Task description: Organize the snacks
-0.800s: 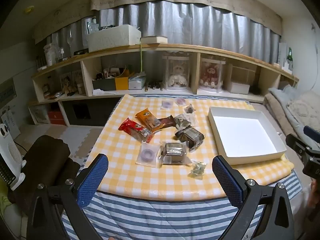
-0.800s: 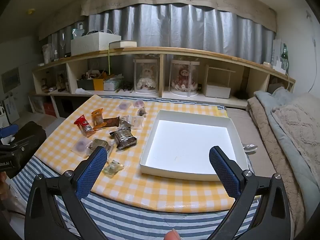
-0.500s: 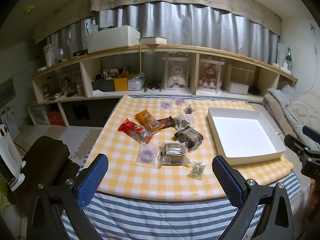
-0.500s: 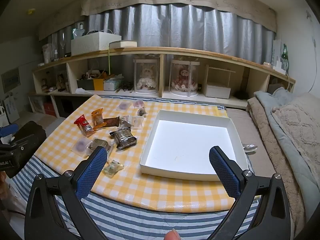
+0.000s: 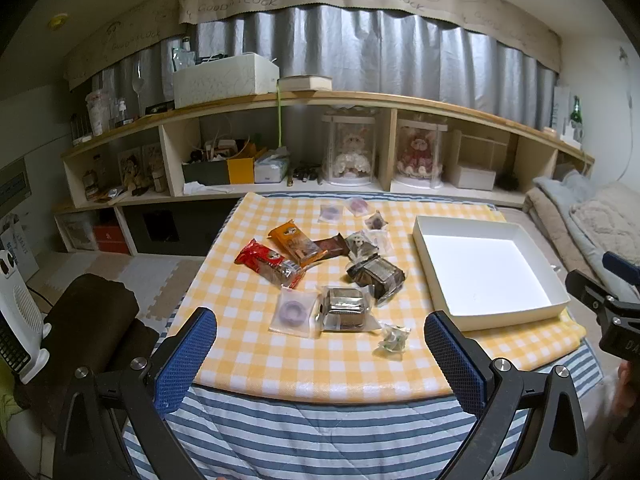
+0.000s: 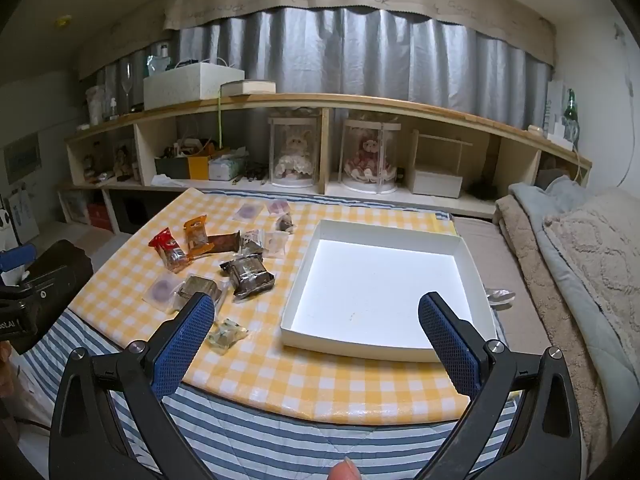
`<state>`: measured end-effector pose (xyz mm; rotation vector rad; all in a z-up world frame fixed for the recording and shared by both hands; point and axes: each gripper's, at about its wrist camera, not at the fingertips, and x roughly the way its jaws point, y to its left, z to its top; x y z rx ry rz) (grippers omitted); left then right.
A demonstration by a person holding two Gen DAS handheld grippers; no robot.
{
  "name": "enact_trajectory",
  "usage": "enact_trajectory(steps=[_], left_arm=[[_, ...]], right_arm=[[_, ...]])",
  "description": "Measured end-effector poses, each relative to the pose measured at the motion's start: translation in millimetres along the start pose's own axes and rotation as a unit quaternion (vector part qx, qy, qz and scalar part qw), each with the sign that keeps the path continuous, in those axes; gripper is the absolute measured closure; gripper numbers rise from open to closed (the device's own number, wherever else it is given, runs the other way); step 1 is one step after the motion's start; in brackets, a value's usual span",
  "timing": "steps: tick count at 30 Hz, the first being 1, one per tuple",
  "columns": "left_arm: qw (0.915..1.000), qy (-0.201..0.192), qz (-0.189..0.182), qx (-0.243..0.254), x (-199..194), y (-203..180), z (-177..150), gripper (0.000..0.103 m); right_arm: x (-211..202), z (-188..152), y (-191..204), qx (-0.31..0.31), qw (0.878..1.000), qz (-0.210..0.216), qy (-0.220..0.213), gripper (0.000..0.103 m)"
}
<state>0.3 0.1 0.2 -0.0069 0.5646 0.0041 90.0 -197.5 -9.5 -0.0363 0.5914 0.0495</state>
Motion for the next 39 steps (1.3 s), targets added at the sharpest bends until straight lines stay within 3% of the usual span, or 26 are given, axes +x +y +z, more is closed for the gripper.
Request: enact_trajectory(steps=[39], left_arm=[[1.0, -0.004, 0.0, 0.002, -11, -10, 9, 0.0]], right_arm=[[0, 0, 1, -0.001, 1.0, 0.0, 0.0, 0.0]])
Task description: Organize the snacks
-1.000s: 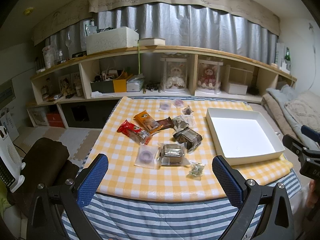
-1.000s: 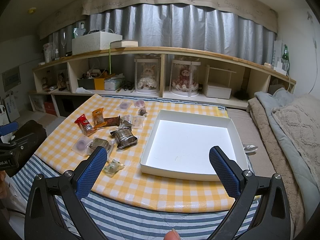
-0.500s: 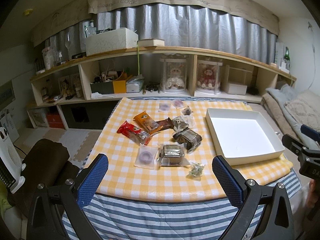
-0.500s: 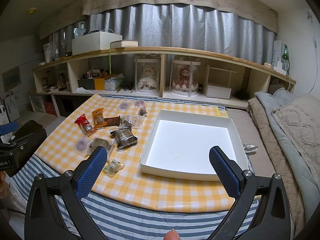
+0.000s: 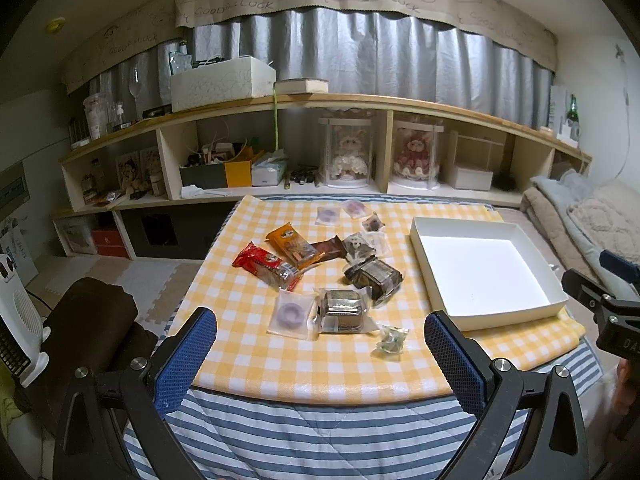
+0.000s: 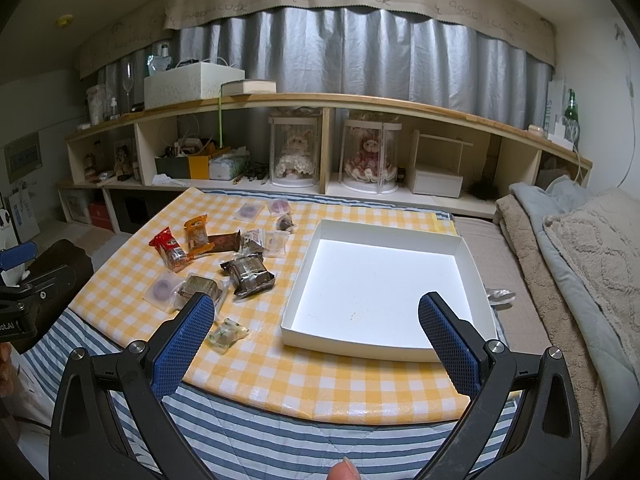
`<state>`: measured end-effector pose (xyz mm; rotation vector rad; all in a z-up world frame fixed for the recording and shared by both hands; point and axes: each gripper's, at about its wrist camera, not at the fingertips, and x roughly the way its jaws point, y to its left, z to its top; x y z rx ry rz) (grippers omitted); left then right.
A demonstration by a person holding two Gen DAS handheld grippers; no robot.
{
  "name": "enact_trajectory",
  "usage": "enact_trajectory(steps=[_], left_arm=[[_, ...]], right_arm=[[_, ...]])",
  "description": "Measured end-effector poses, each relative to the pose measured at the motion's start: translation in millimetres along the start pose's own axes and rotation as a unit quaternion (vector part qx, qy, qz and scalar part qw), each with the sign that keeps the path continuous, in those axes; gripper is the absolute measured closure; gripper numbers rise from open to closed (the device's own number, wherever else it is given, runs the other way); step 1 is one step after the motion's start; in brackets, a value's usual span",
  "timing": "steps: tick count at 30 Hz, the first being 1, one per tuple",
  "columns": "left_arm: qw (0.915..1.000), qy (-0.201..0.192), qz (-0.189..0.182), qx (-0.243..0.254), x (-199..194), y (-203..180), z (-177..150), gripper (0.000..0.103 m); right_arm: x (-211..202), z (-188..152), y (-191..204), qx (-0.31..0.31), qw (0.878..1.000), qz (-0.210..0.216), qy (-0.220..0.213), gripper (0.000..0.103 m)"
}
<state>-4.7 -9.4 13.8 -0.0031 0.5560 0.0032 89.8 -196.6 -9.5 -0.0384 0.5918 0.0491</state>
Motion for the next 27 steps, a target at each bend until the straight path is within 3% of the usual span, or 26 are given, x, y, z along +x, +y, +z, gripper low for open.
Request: enact_trajectory(steps=[27], left_arm=[[1.0, -0.003, -0.002, 0.002, 0.4, -2.4, -0.3, 0.0]], right_arm=[[2.5, 0.0, -0.5, 0.008, 1.0, 0.001, 0.005, 0.0]])
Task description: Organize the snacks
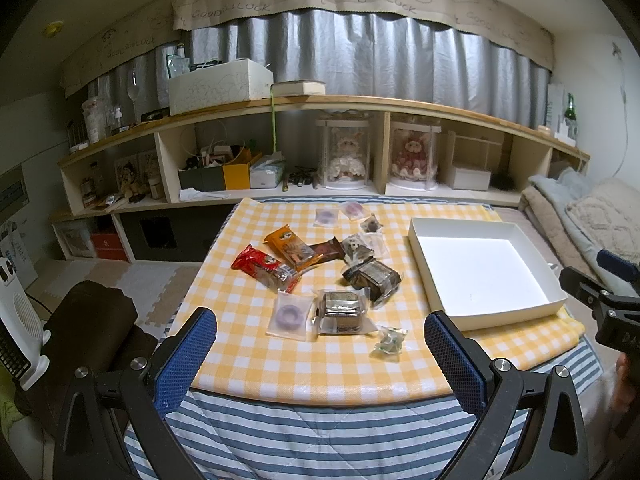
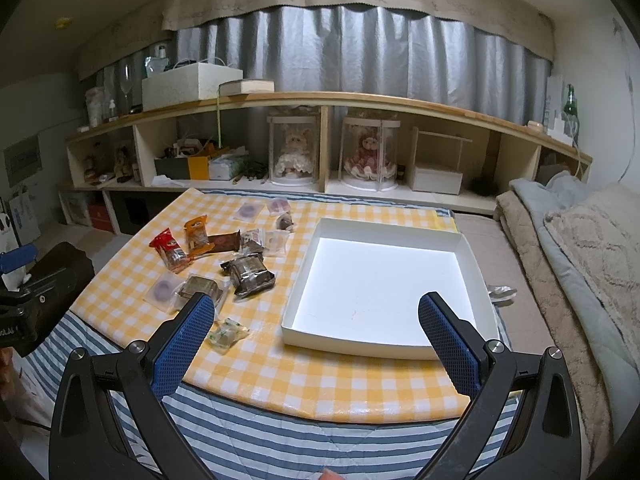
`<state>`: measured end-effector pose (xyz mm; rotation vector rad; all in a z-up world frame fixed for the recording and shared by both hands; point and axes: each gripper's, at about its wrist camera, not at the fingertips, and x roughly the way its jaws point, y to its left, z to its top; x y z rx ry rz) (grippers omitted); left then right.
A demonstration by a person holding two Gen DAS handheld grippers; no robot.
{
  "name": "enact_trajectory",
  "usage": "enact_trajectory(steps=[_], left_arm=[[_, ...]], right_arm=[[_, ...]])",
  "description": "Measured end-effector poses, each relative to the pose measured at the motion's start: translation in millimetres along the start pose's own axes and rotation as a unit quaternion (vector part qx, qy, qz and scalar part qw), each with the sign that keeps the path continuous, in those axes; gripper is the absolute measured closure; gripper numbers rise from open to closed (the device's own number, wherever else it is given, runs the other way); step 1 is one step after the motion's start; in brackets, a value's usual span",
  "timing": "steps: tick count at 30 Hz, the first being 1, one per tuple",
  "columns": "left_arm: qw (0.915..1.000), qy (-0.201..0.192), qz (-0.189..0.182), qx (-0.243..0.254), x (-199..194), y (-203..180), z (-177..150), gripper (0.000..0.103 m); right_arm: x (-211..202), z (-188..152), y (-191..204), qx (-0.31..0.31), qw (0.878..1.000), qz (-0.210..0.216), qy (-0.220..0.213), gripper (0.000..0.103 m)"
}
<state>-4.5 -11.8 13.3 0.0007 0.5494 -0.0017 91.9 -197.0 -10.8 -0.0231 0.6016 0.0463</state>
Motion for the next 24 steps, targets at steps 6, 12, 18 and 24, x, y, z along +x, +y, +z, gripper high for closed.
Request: enact_trajectory(steps=[6, 12, 18, 24], left_arm=[[1.0, -0.001, 0.0, -0.001, 0, 0, 0, 0.0], [0.9998, 0.002, -0.015, -0.009, 2, 3, 14, 0.0], [0.9996, -0.009, -0.015, -0.021, 19, 20, 39, 0.0], [0.9977, -0.013, -0.023, -0.062, 53, 37, 65, 0.0]], right_arm=[[1, -2, -5, 0.002, 1.0, 0.0, 0.0, 0.0], [3, 2, -4, 0.006, 1.0, 0.002, -0.002, 0.0], [22, 17, 0, 0.01, 1.0, 0.021, 0.013, 0.0], [51, 29, -2, 0.027, 0.998, 0.035, 0.033, 0.0]])
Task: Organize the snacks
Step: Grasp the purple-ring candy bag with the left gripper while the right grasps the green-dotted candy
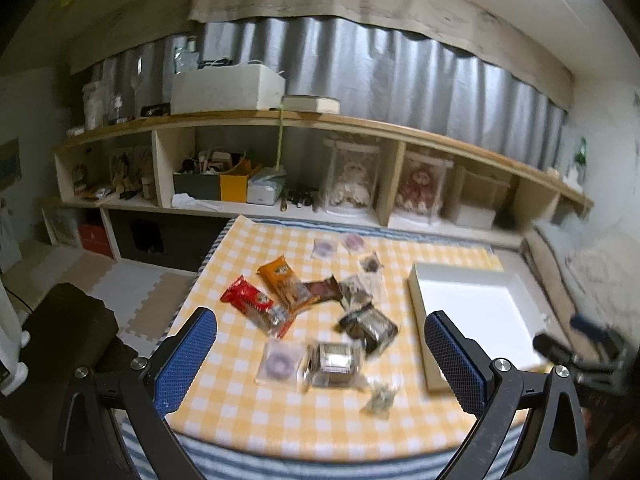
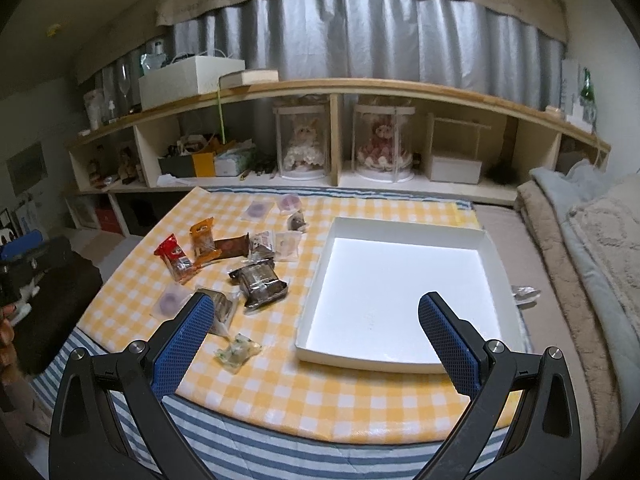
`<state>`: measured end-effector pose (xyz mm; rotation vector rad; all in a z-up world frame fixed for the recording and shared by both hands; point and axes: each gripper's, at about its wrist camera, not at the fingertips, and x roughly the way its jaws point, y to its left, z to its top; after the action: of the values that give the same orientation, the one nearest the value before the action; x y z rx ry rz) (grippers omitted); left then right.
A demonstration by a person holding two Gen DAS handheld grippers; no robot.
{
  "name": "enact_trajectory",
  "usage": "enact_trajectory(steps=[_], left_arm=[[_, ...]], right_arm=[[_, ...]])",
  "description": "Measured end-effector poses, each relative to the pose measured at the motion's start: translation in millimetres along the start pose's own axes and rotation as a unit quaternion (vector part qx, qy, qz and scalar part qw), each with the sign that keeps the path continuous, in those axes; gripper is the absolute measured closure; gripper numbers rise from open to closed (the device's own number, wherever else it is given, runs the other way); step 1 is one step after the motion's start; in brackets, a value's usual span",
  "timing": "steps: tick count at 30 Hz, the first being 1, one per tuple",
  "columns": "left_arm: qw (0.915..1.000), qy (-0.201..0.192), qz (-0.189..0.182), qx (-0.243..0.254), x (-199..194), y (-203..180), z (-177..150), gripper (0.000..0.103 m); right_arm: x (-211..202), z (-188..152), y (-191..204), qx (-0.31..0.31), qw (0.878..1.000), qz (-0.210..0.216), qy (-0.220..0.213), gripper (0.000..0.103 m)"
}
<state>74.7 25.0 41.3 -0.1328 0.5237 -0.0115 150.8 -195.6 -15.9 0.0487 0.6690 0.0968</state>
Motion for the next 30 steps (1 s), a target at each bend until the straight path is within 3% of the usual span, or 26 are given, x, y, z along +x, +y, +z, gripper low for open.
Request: enact_trajectory(steps=[3, 7, 12, 15, 19, 23, 27, 30], left_arm=[[0.9999, 0.001, 0.004, -0.01, 24, 8, 12, 0.0], [0.9997, 0.016, 0.014, 0.015, 60, 12, 24, 0.0], [0.9973, 0.058, 0.03, 0.034, 108, 5, 34, 0.0], [0.995, 0.09, 0.03, 0.032, 139, 0, 39, 0.0], [0.9908, 0.131, 0.013, 0.031, 181, 5, 43, 0.0], [0.9853, 0.166, 0.021, 0.033, 219, 24, 35, 0.0], [0.9762, 0.216, 0.02, 0.013, 250, 46, 25, 0.0], [0.9691, 0.243, 0.033, 0.03, 270, 53, 17, 0.0]], right_arm=[[14, 4, -2, 0.018, 1.0, 0.012, 0.012, 0.0], [42, 5, -2, 0.048, 0.997, 0.036, 0.039, 0.0], [69, 1, 5, 0.075, 0.994, 0.054, 0.061, 0.0], [80, -6, 6, 0.13, 0.988, 0.061, 0.063, 0.0], [110, -21, 13, 0.166, 0.976, 0.07, 0.126, 0.0], [139, -42, 19, 0.184, 0.962, 0.075, 0.188, 0.0], [159, -66, 27, 0.21, 0.949, 0.078, 0.223, 0.0], [170, -76, 37, 0.206, 0.944, 0.084, 0.242, 0.01]])
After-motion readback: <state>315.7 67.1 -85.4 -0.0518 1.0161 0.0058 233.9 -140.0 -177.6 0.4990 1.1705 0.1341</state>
